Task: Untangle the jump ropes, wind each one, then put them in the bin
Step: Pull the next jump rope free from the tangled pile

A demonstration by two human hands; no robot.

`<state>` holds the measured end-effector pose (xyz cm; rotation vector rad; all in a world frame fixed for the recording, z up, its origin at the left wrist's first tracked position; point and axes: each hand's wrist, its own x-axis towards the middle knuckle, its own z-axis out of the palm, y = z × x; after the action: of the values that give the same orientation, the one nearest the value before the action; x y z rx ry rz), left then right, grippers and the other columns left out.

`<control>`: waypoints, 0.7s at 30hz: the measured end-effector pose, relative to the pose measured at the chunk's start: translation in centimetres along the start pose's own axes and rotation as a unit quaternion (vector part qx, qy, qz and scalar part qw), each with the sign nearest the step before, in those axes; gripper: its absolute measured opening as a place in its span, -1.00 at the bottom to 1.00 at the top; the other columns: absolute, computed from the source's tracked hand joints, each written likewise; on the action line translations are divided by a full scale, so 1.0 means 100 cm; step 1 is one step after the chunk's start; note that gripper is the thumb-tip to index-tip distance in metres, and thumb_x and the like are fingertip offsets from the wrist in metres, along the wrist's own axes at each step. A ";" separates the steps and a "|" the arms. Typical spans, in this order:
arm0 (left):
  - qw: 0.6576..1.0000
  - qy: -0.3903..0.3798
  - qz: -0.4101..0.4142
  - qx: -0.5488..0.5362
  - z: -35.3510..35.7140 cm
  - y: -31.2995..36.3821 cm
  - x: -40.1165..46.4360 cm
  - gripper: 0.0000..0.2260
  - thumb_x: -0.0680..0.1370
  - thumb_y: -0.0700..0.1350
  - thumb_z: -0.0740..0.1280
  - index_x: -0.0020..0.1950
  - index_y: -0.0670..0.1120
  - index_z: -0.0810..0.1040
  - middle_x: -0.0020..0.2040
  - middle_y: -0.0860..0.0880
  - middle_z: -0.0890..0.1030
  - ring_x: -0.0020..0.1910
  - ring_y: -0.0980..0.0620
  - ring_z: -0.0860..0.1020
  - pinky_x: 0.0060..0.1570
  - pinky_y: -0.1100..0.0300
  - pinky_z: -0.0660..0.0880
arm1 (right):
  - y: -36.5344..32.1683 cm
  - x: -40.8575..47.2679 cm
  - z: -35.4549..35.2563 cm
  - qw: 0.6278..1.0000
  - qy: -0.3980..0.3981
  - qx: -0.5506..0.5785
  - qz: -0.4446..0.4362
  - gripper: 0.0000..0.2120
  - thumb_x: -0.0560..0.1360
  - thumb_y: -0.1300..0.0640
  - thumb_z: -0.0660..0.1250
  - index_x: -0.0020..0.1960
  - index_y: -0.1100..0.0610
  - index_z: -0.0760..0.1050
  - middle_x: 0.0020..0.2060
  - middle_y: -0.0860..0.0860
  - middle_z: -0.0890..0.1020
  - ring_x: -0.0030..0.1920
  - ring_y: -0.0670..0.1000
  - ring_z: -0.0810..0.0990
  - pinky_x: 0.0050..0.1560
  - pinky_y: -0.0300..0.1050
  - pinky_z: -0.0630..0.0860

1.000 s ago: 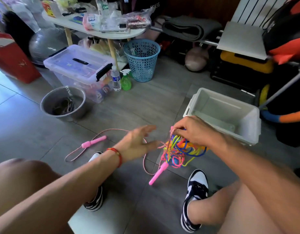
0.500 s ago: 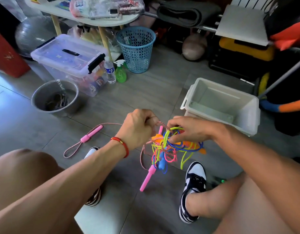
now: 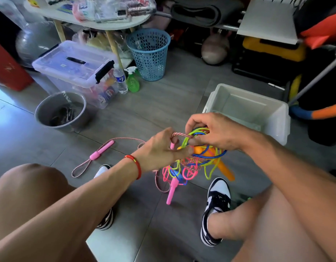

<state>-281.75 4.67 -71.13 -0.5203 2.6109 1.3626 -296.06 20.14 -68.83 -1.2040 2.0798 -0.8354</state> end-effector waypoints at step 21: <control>0.966 0.065 -0.069 -0.239 0.011 -0.002 0.024 -0.61 0.47 -0.40 0.40 -0.23 -0.03 0.24 -0.23 -0.14 0.43 -0.28 -0.02 0.41 -0.46 0.27 0.35 | 0.002 -0.022 0.002 0.991 0.035 -0.131 0.018 -0.70 0.49 0.12 0.42 0.13 -0.09 0.40 -0.09 -0.12 0.62 -0.10 -0.05 0.59 -0.05 -0.05 0.50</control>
<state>-283.90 4.92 -72.57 -0.8608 2.2710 1.9736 -295.06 22.16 -68.74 -1.2828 2.3170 -0.6086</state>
